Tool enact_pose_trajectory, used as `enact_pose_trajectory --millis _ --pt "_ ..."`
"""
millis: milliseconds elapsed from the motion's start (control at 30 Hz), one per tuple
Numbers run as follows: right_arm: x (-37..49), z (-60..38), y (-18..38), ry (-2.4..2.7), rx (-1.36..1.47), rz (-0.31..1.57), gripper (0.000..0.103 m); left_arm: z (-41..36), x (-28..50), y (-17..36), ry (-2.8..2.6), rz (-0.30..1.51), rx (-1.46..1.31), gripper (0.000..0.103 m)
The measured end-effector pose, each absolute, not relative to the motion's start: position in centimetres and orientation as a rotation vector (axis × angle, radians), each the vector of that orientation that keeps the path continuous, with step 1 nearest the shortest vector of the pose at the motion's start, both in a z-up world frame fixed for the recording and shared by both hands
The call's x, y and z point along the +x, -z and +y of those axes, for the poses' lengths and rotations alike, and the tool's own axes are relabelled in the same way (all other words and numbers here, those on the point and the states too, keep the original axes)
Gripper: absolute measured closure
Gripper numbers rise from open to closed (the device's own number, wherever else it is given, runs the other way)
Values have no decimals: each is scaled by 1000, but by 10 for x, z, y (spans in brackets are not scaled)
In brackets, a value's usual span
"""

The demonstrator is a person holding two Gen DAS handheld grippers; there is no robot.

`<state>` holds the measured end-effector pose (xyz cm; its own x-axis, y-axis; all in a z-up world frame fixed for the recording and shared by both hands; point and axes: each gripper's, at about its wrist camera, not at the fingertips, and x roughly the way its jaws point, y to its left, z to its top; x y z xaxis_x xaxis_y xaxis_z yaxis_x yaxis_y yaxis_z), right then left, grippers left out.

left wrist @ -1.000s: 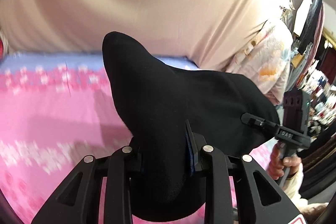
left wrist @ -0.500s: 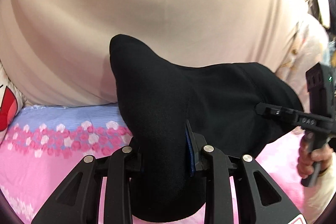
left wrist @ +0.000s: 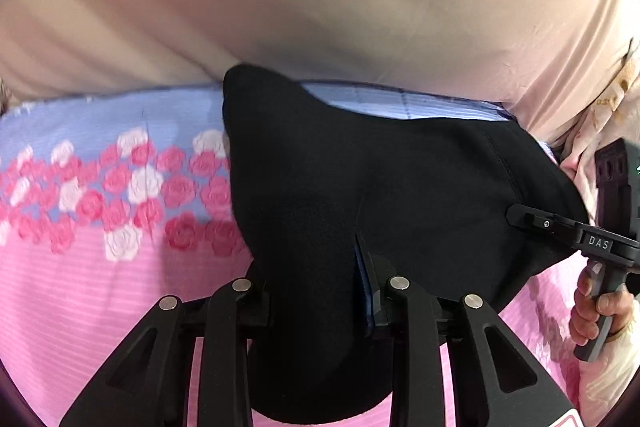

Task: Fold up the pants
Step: 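Lower the folded trousers onto the bedspread and open both tools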

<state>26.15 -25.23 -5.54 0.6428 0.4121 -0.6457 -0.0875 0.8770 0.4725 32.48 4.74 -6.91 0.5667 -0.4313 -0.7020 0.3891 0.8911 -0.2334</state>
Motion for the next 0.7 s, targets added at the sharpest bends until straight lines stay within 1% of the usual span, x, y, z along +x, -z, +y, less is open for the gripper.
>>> enact_pose_trajectory --millis 67,100,133,167,200,233,267,367,467,533,667,700 --pt "262 -254 61 -289 432 835 67 48 325 74 481 839 -52 72" --pt "264 -255 63 -286 432 838 61 49 325 77 472 830 -47 69" --pt "265 -257 66 -282 439 846 55 45 323 77 463 831 -45 60" --pt "265 -258 67 -279 455 850 53 48 323 80 446 834 -50 50" --pt "264 -259 67 -279 469 852 47 49 323 82 426 838 -54 42" --pt "260 -262 63 -258 481 859 39 53 322 80 388 844 -52 24" --pt "252 -267 60 -235 485 855 36 59 321 78 343 846 -51 19" --pt "207 -285 38 -100 442 796 33 78 301 64 180 853 10 18" --pt "152 -288 10 82 337 735 32 92 258 40 -68 797 161 18" --pt "122 -275 -12 113 270 690 32 93 232 26 -72 752 183 18" --pt "99 -228 -48 32 199 575 32 73 188 0 30 693 166 16" --pt "100 -216 -54 2 175 557 39 64 186 -2 71 687 166 16"
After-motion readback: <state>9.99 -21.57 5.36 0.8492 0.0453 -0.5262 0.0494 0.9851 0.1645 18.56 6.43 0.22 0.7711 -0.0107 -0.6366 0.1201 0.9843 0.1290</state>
